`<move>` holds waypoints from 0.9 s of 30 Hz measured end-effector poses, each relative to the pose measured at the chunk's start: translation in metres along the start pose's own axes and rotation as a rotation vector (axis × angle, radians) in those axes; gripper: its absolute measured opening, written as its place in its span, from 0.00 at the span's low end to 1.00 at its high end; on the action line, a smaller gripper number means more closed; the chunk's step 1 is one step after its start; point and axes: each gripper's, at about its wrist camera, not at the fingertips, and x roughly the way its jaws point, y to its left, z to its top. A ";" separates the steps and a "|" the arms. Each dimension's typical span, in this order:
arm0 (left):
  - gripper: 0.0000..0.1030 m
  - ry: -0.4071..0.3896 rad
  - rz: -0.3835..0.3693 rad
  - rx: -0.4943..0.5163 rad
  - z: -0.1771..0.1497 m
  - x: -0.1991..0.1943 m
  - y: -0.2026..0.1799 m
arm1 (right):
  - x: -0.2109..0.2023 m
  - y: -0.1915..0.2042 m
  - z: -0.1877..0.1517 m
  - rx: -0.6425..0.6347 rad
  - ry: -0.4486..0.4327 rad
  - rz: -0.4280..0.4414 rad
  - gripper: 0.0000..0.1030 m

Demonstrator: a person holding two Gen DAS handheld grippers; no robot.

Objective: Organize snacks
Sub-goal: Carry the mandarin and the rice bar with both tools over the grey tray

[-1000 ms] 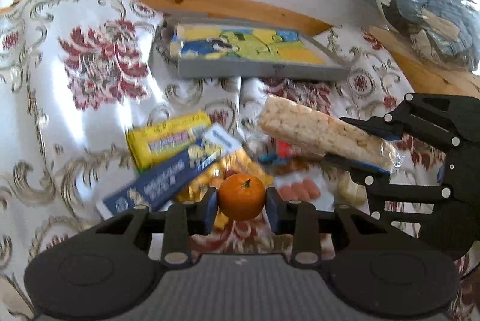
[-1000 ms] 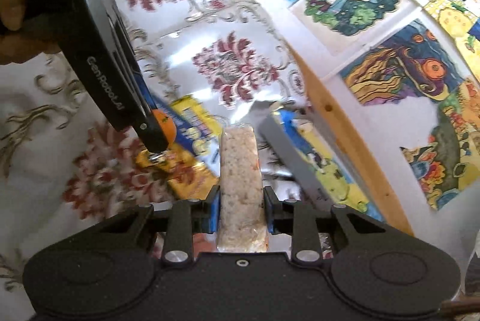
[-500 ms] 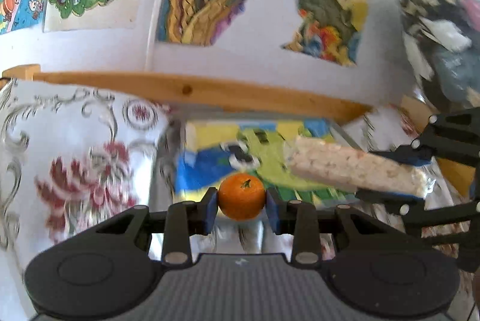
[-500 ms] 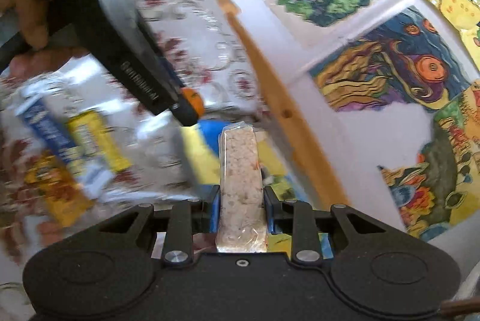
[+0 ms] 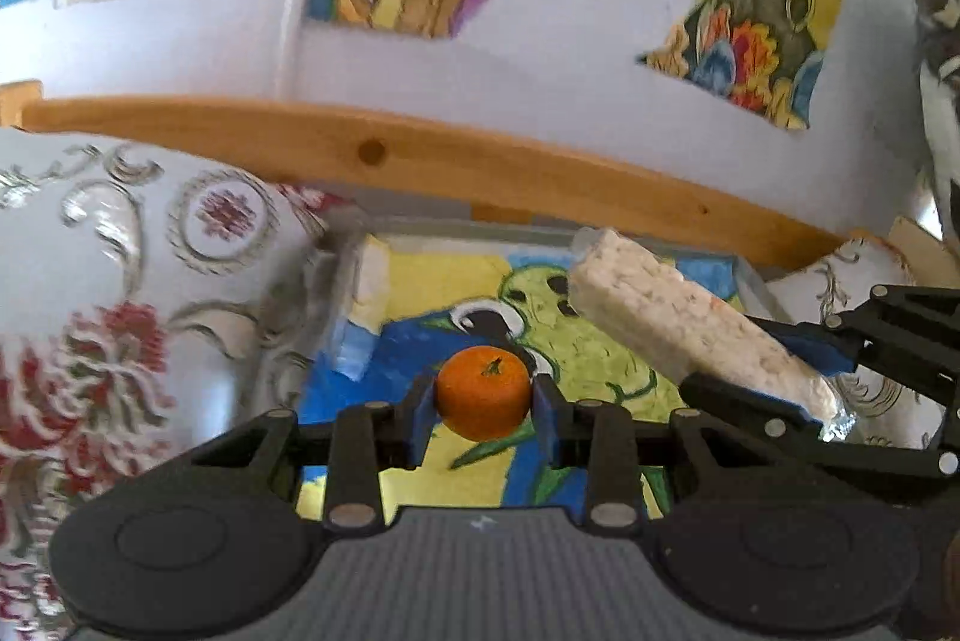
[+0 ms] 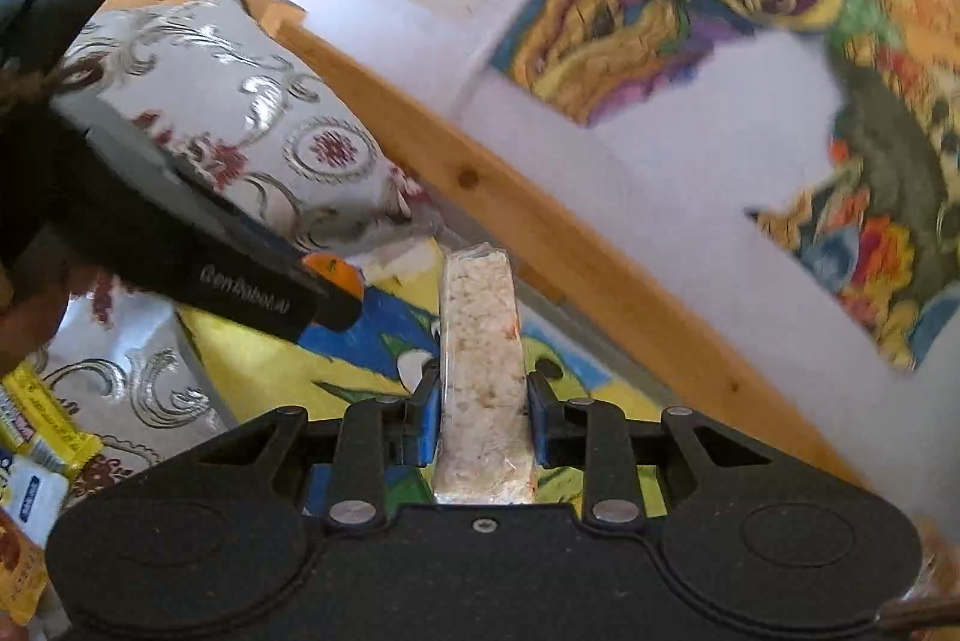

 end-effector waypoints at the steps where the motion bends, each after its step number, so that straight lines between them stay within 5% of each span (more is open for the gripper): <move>1: 0.36 0.011 0.000 -0.001 -0.001 0.005 -0.001 | 0.005 -0.002 -0.004 0.017 0.014 0.004 0.29; 27: 0.38 0.136 -0.003 0.013 -0.009 0.039 -0.010 | 0.042 -0.022 -0.042 0.222 0.162 0.053 0.33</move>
